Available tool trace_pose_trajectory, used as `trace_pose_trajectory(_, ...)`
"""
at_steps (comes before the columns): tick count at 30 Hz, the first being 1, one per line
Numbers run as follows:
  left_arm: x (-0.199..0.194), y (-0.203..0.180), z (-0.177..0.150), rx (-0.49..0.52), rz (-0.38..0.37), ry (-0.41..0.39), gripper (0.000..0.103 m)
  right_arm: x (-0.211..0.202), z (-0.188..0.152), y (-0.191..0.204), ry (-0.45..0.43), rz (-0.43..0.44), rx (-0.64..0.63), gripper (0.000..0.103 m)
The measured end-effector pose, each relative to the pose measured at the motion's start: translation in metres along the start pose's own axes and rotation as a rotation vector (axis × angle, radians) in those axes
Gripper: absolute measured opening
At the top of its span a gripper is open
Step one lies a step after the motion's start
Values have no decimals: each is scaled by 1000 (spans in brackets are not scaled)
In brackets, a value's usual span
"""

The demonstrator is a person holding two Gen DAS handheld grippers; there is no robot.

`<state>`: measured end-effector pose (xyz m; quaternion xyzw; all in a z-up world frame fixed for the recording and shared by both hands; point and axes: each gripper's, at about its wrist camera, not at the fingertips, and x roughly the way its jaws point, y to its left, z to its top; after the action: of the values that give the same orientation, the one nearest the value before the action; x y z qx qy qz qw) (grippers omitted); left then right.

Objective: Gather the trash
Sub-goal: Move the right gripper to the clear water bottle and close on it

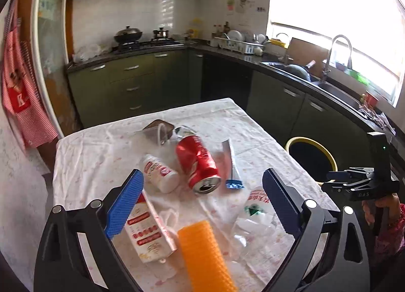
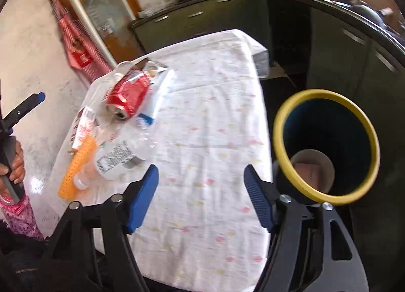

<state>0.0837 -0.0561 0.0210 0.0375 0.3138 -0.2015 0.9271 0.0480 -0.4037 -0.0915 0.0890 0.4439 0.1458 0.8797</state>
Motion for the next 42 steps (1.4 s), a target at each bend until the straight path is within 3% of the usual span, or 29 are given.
trace_pose_trajectory(2, -7, 17, -11, -36, 11, -9, 96, 9, 5, 33, 15, 36, -150, 87)
trace_pose_trajectory(7, -6, 26, -35, -61, 37, 6, 97, 20, 12, 102, 54, -39, -603, 87)
trace_pose_trajectory(11, -8, 36, -44, -81, 50, 10, 97, 37, 15, 132, 170, -50, -911, 87)
trace_pose_trajectory(18, -24, 49, -50, -107, 100, -11, 97, 72, 18, 171, 456, 81, -1317, 92)
trace_pose_trajectory(24, -38, 67, -58, -174, 148, -21, 97, 107, 25, 189, 646, 137, -1448, 92)
trace_pose_trajectory(30, -44, 77, -59, -200, 172, -21, 97, 137, 13, 189, 818, 150, -1489, 92)
trace_pose_trajectory(38, -36, 77, -58, -195, 145, -9, 97, 132, 6, 167, 971, 225, -1339, 92)
trace_pose_trajectory(42, -30, 76, -59, -200, 129, -3, 97, 126, 5, 160, 944, 262, -1227, 91)
